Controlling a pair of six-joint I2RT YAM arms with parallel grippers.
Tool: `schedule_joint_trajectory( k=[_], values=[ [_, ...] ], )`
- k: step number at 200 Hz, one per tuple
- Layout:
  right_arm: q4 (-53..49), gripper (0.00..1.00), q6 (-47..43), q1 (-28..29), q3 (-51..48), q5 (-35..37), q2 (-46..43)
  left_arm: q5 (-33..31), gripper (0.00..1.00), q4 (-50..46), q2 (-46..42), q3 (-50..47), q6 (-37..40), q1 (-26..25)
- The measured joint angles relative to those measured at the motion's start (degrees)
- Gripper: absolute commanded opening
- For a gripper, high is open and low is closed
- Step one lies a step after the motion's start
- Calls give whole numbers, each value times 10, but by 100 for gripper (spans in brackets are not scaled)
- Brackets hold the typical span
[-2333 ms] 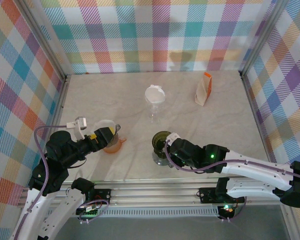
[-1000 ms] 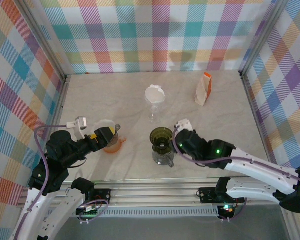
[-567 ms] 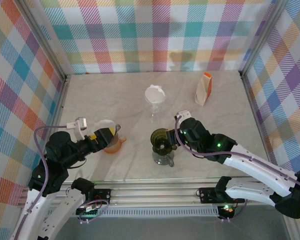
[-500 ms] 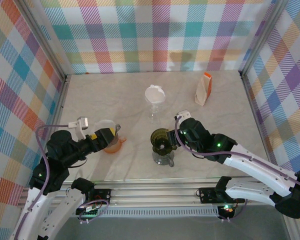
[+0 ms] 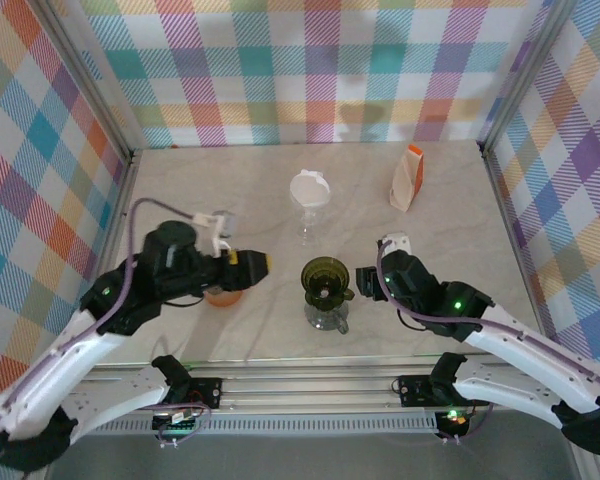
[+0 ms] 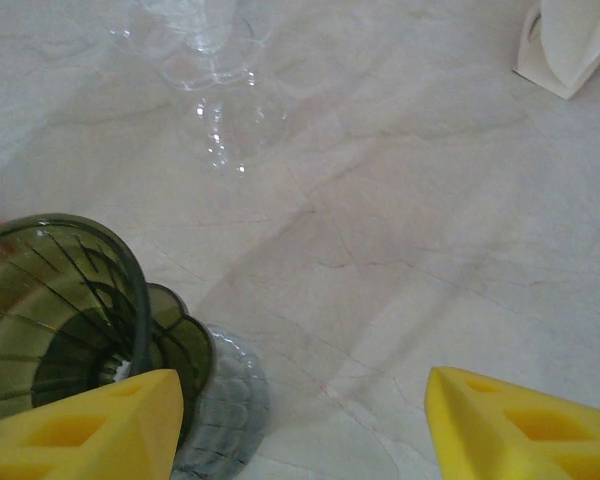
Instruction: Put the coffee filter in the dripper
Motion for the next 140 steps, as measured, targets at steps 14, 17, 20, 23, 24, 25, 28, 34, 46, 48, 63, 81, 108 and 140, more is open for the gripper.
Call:
schedule_joint_trajectory(
  k=[14,17,20,23,24,25,28,34,46,48,63,81,108,140],
  values=[
    [-8,65,9,0,-3,3,-8,-37,48,-21,57,30,18,-27],
    [-9,65,10,0,-5,4,-10,-46,47,-26,72,36,20,-30],
    [-10,65,12,0,-6,5,-13,-53,46,-31,85,41,24,-31],
    [-11,65,13,0,-7,5,-15,-60,45,-37,97,45,28,-32],
    [-12,65,13,0,-7,5,-16,-62,45,-38,100,46,27,-33],
    [-12,65,14,0,-8,5,-17,-66,45,-40,106,48,28,-33],
    [-12,65,15,0,-10,5,-20,-74,45,-46,117,51,33,-33],
    [-13,65,17,0,-13,6,-26,-90,45,-57,137,57,38,-33],
    [-16,64,23,0,-21,7,-39,-120,43,-80,171,70,49,-33],
    [-16,64,24,0,-23,7,-41,-125,43,-85,176,72,52,-33],
    [-17,64,27,0,-32,7,-53,-147,38,-113,210,95,68,-33],
    [-21,64,30,0,-38,7,-62,-166,37,-128,256,124,84,-34],
    [-22,64,35,0,-44,7,-71,-200,36,-142,314,135,99,-34],
    [-24,64,38,0,-49,7,-89,-231,35,-155,362,139,109,-34]
  ],
)
